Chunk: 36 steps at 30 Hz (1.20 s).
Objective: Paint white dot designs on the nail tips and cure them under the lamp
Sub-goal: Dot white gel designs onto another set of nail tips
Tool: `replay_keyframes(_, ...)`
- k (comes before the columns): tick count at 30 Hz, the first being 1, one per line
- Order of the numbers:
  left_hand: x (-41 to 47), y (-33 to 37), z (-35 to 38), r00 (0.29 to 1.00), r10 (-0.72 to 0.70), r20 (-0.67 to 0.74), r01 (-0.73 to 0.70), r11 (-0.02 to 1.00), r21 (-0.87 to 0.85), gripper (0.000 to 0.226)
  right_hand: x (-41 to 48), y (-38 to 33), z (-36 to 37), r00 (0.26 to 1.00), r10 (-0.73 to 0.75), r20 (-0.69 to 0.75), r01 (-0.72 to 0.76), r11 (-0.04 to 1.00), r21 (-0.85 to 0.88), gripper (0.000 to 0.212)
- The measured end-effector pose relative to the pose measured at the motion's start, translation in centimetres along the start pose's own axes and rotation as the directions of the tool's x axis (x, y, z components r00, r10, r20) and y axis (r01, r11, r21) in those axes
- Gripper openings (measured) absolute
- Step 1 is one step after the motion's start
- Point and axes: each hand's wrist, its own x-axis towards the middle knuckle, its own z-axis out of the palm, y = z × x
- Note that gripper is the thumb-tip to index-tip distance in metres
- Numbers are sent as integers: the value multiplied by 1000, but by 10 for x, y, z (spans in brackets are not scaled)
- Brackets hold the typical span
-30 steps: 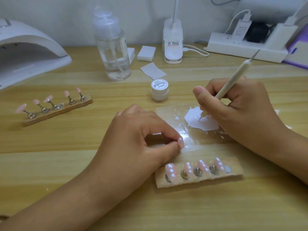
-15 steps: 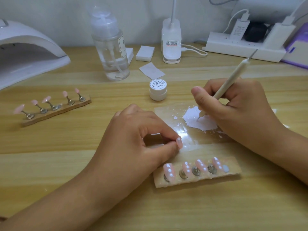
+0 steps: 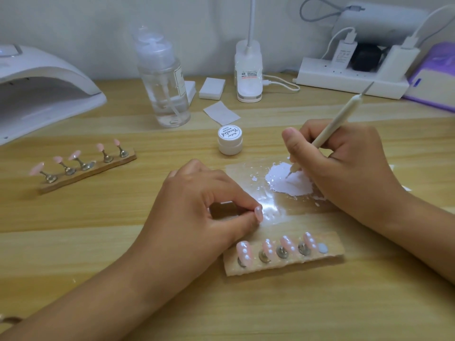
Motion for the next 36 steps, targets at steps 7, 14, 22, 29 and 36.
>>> replay_keyframes(7, -1, 3, -1, 1000, 4, -22, -5, 1000, -20, 3, 0, -2, -2, 998, -26, -52, 28, 998, 51, 44)
replay_keyframes(14, -3, 8, -1, 997, 13, -82, -15, 999, -29, 3, -7, -29, -5, 988, -90, -128, 122, 954, 274, 23)
replay_keyframes(22, -3, 9, -3, 994, 69, -85, -75, 995, -64, 3, -13, -40, -1, 995, 19, 93, -61, 874, 482, 38)
replay_keyframes(29, -2, 8, -4, 994, 92, -56, -95, 994, -57, 3, -15, -46, 3, 987, 15, 158, -97, 846, 524, 37)
replay_keyframes(36, -2, 9, -4, 994, 99, -47, -102, 993, -61, 6, -15, -48, 4, 981, -25, 190, -71, 874, 481, 32)
